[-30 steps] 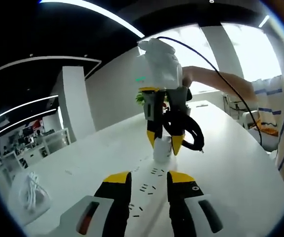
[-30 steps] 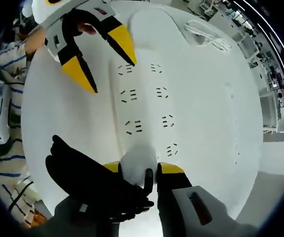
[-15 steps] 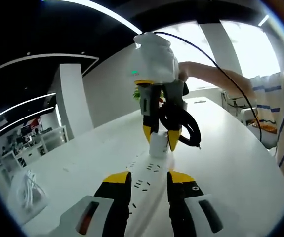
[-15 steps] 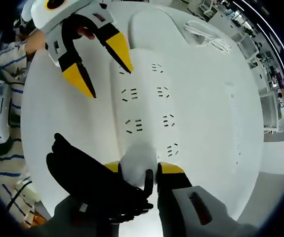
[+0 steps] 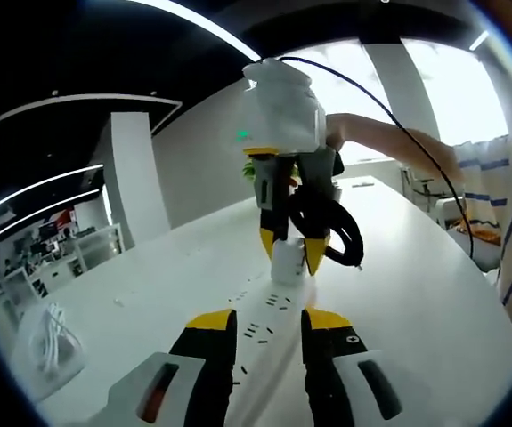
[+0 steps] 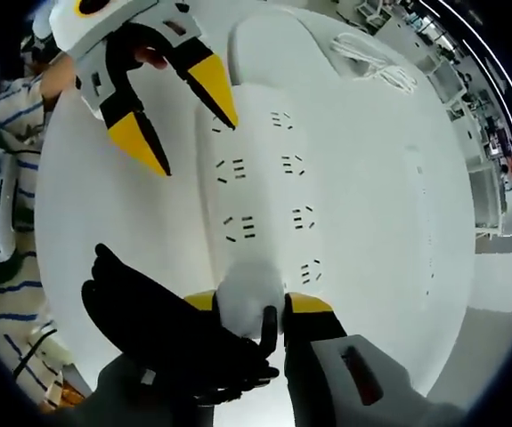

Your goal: Straighten the power strip on the desk, plug the charger into it

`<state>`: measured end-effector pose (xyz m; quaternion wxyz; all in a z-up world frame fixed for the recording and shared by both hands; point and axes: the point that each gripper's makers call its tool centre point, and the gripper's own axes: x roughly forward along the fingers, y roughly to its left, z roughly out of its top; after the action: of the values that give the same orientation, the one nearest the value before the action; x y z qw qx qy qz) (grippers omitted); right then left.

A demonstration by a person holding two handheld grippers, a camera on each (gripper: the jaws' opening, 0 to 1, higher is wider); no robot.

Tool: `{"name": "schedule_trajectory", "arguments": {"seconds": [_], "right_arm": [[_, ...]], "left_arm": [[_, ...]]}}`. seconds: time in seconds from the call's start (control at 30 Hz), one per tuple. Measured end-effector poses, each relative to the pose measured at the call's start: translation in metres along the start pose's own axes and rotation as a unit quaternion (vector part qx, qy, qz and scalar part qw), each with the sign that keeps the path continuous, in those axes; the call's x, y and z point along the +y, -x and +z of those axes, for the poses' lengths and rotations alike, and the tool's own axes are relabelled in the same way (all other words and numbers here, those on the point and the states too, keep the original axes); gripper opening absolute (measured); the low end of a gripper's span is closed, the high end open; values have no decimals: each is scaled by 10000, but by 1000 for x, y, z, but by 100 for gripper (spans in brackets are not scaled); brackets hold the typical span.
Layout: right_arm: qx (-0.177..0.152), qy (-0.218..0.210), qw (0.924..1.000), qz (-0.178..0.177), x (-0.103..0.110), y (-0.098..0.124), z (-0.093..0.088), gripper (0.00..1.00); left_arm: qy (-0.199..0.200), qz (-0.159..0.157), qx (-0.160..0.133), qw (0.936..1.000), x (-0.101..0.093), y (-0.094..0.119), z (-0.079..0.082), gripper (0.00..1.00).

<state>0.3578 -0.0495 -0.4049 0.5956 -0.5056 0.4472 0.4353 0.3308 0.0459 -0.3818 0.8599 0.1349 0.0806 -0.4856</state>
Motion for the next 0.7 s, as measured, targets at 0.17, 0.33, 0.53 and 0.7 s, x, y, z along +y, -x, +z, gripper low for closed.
{"name": "schedule_trajectory", "arguments": {"seconds": [0.17, 0.33, 0.53, 0.7], "right_arm": [[277, 38, 9996, -83, 0, -2, -1, 25], [-106, -9, 9999, 104, 0, -2, 0, 25], [-254, -63, 9996, 110, 0, -2, 1, 25], [-306, -46, 9995, 94, 0, -2, 1, 26]], "left_arm": [[5, -8, -51, 10000, -1, 1, 3, 29], [6, -22, -35, 10000, -2, 0, 2, 29], [-4, -7, -49, 10000, -2, 1, 3, 29], [17, 23, -7, 10000, 0, 0, 0, 29]]}}
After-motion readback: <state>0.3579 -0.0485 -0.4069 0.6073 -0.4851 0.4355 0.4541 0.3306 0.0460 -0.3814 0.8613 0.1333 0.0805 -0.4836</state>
